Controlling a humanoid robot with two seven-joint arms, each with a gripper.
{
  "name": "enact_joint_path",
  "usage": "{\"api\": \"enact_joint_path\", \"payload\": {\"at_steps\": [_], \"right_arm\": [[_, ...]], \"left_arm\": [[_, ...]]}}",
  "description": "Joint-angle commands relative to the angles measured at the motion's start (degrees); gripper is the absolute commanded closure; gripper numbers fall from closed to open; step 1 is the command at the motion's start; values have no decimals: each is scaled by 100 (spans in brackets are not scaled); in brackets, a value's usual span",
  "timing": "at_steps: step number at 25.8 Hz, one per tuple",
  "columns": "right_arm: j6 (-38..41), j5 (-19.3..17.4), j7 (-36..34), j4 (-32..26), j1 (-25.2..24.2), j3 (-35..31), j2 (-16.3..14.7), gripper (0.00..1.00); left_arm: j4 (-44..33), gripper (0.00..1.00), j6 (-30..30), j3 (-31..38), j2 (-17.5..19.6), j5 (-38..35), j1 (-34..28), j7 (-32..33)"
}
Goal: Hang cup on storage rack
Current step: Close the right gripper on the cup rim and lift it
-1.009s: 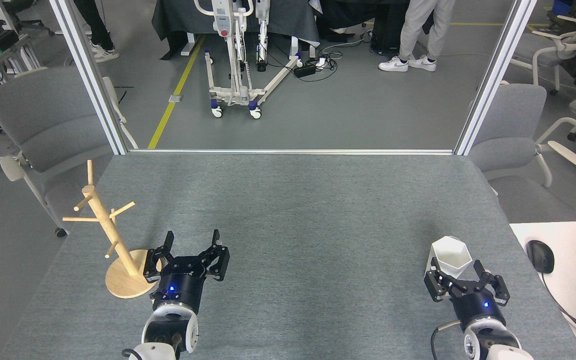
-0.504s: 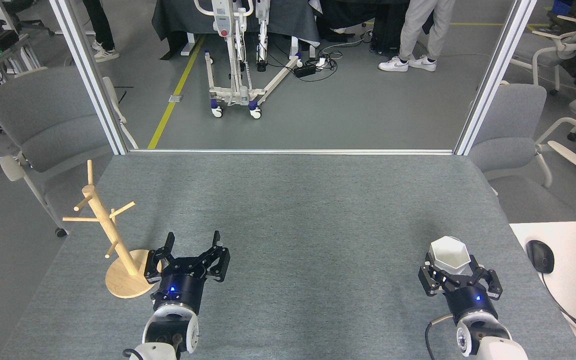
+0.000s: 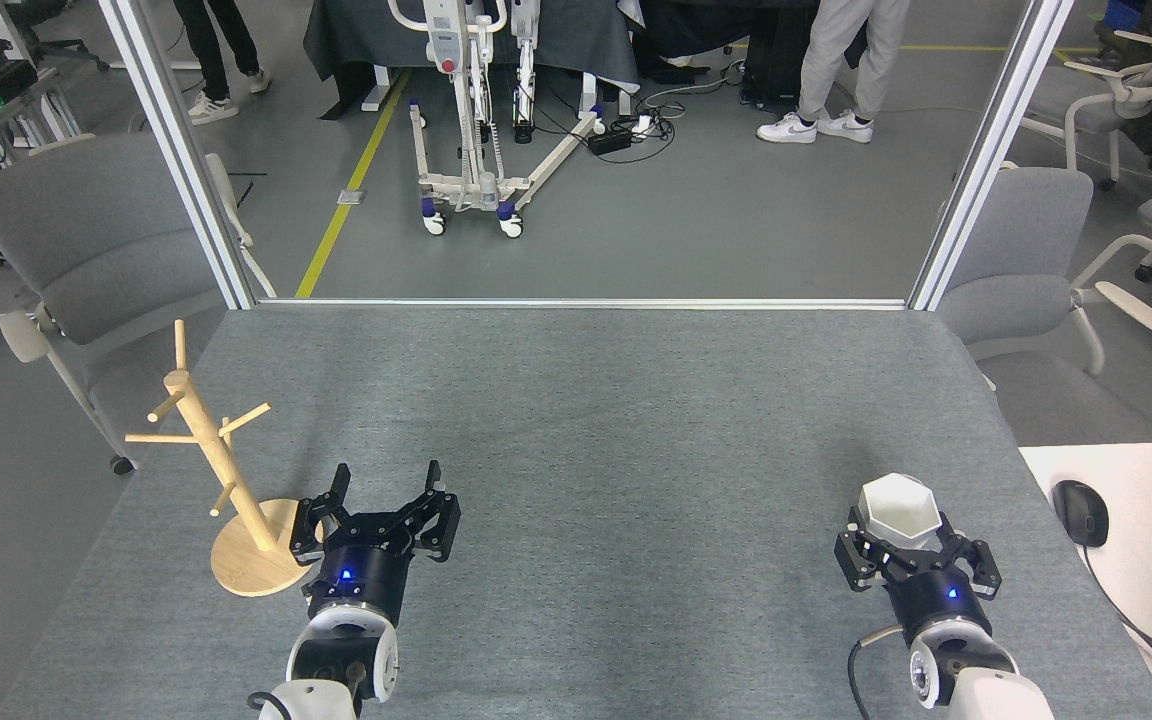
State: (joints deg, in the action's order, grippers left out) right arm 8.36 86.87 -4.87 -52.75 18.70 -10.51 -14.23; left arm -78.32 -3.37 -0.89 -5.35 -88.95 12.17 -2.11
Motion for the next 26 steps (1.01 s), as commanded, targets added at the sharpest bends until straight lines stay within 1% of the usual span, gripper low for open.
{"api": "enact_joint_path", "payload": {"at_steps": [1,7,24,26], "right_arm": [[-1,6,-23,116,81,-4,-1,1],[-1,6,-32,415,345,-4,-10,1],[16,-12,3,617,371,-4,-45,0],[16,-12,3,661,433,5,-53,0]], "left_arm": [[10,1,-5,1,8,0,5,0],[10,1,-14,10,8,0,5,0],[10,1,-23,19,25,0,-4,0],[10,1,-23,19,25,0,-4,9]]}}
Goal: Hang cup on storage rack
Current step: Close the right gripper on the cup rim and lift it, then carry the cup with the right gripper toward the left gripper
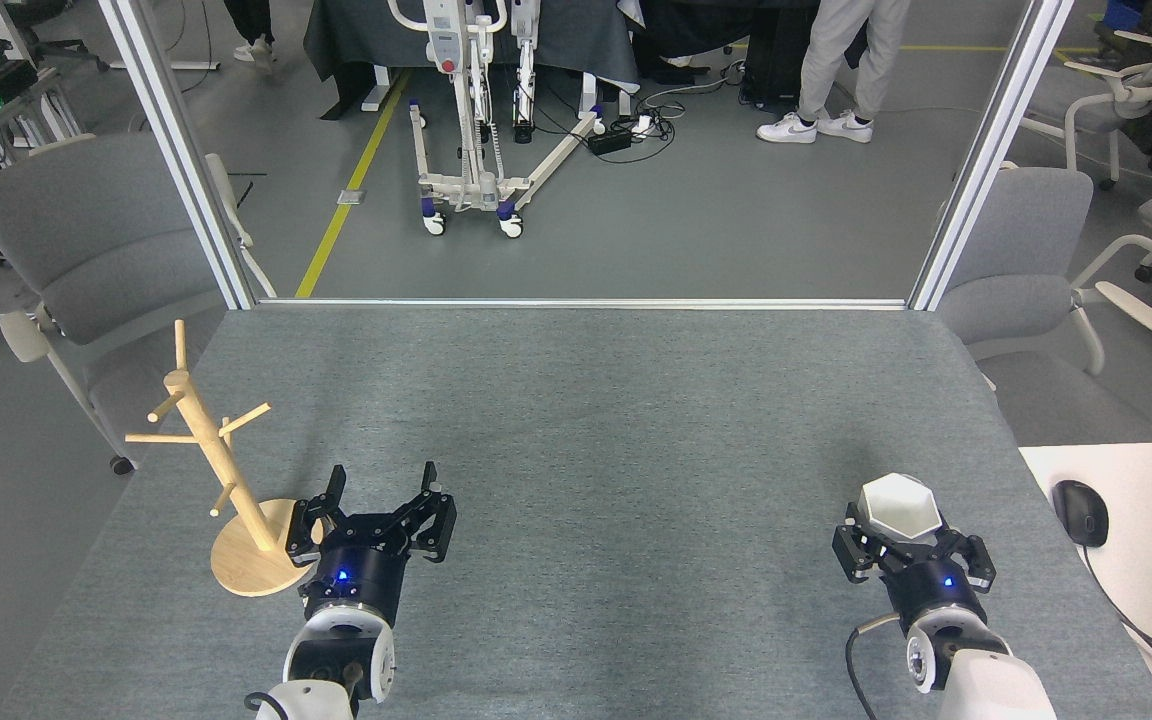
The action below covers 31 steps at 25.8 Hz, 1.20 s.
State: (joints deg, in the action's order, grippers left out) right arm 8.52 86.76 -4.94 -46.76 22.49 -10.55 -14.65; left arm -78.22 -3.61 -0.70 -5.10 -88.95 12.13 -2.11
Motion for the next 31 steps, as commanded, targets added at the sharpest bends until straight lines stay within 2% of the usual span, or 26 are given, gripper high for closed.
{"api": "enact_joint_path", "payload": {"at_steps": [1,12,14,16,18,19,21,22,26,31], "right_arm": [[-8,-1,11,97,98,9,-20,0],[-8,-1,11,273,282,9,-91,5],[10,-1,11,273,282,9,-91,12],[45,-1,11,273,274,9,-91,26],[63,7,11,273,274,9,-91,29],[63,16,11,282,274,9,-91,34],[63,16,11,281,274,9,-91,56],[71,25,11,282,265,9,-91,63],[89,25,11,282,274,9,-91,71],[27,87,90,246,265,17,-82,73]], "left_arm": [[0,1,1,0,0,0,0,0],[-9,1,1,0,-26,0,-27,0],[-9,1,10,0,-26,0,-36,0],[-9,1,10,0,-35,0,-44,0],[-9,1,10,0,-35,0,-44,0],[-9,1,10,0,-35,0,-53,0],[-9,1,10,0,-35,0,-53,0],[-9,1,10,0,-35,0,-53,0],[-18,1,10,0,-26,0,-80,-44],[-18,1,19,0,-26,18,-80,8]]}}
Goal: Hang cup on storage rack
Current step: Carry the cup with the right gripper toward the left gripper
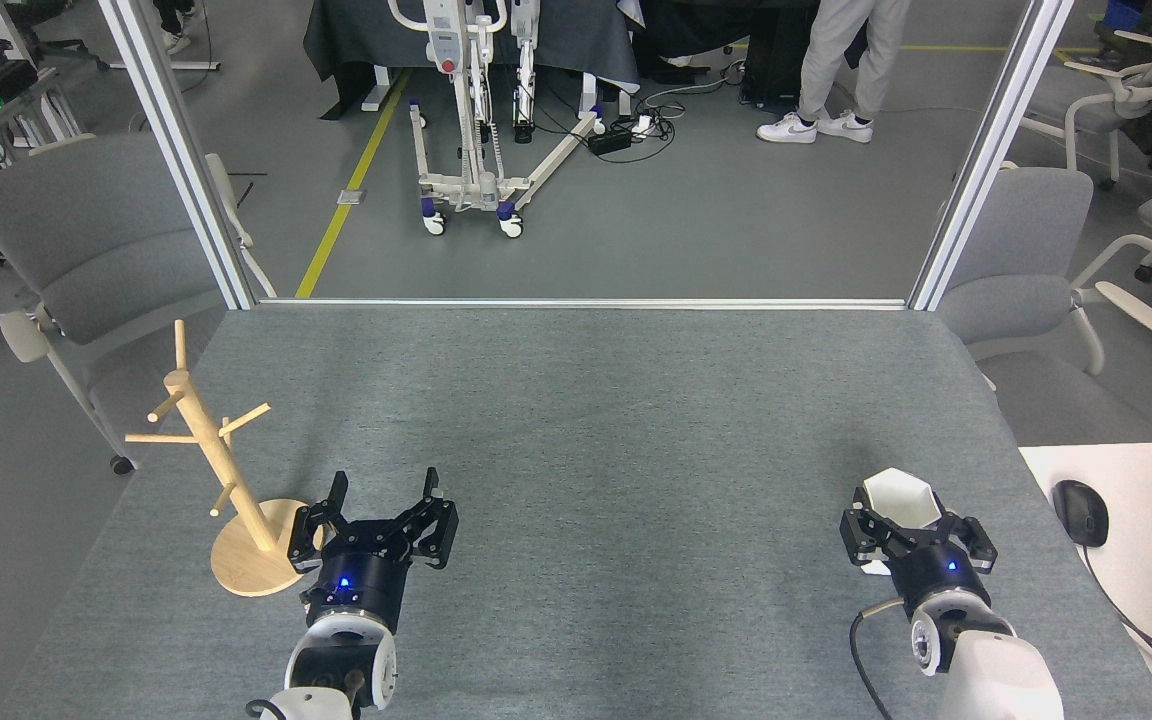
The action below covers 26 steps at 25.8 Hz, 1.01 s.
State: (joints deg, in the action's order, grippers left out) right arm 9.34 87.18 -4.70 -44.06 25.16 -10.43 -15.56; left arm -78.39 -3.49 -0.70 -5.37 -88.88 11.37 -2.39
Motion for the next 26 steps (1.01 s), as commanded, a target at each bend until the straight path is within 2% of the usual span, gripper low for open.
{"api": "enact_joint_path", "payload": {"at_steps": [1,5,8,12,16,20,23,26], "right_arm": [[-64,97,189,-103,-2,-3,1,73],[-108,123,1208,-630,77,-38,-149,73],[-266,106,1911,-1369,103,-90,-166,74],[-653,97,2518,-2503,95,-99,-158,74],[-960,71,3634,-3856,16,-82,-52,74],[-1233,71,4451,-4946,-204,33,238,75],[-1690,62,4777,-5350,-222,507,317,77],[-2445,71,5040,-5526,-169,1026,326,77]], "left_arm": [[-9,1,24,0,9,11,-3,37],[-88,1,77,-9,44,3,6,-16],[-132,1,173,-18,62,3,6,-60],[-299,1,314,-26,62,3,-29,-60],[-422,1,543,-26,88,-6,-196,-60],[-800,1,1149,-35,176,-24,-495,-69],[-1099,1,1685,-132,194,-68,-767,-60],[-1178,1,1835,-413,229,-375,-794,-25]]}}
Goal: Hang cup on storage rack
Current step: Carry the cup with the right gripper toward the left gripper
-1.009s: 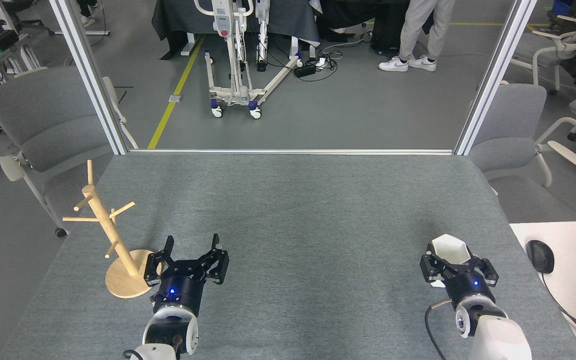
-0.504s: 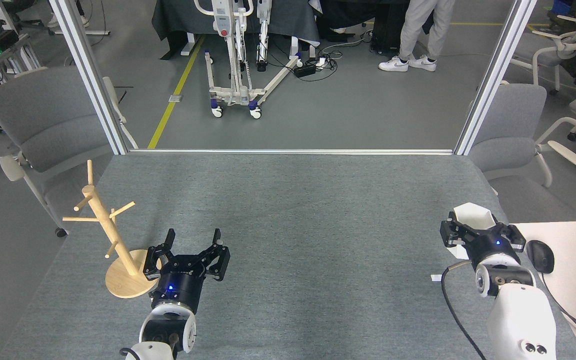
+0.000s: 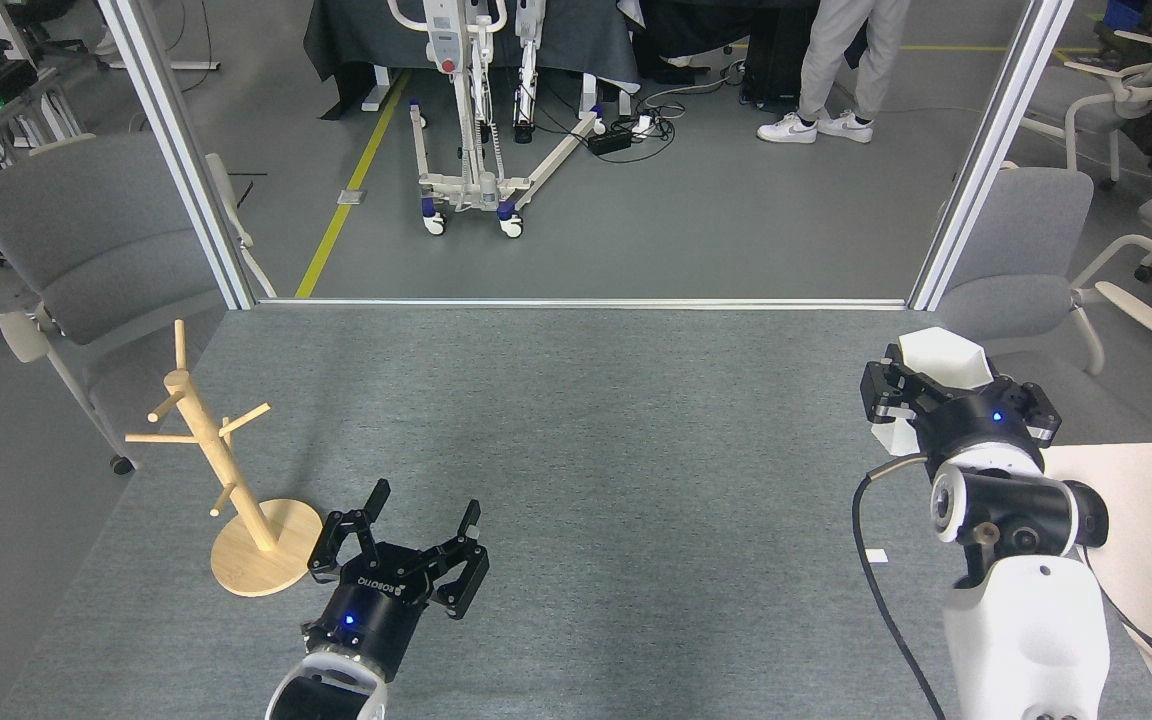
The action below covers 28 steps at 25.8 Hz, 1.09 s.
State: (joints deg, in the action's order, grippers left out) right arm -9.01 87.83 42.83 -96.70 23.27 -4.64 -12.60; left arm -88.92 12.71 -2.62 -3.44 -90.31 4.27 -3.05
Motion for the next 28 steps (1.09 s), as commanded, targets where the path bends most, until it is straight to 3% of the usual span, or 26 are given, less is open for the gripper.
{"api": "enact_joint_path", "payload": {"at_steps": [1,4,9,13,15,19,28], "right_arm": [[-847,32,331,-288,28,604,30,79],[-1305,164,419,-314,37,965,65,80],[-1981,454,780,-314,266,1651,188,80],[-2280,1104,815,-297,257,1853,548,80],[-2473,1245,815,-271,222,2055,601,80],[-2764,1271,815,-227,187,2433,619,81],[-2878,1421,815,11,90,2776,953,83]], "left_arm": [[-125,1,214,-344,54,-469,-84,58],[-125,1,241,-555,28,-1067,-40,111],[-73,1,223,-1294,-42,-1147,355,753],[-73,1,258,-1513,-192,-1147,619,1016],[-11,1,293,-1645,-253,-1111,803,1245],[209,1,557,-1663,-464,-1050,1067,1605],[938,1,627,-2058,-473,-452,1788,1772]]}}
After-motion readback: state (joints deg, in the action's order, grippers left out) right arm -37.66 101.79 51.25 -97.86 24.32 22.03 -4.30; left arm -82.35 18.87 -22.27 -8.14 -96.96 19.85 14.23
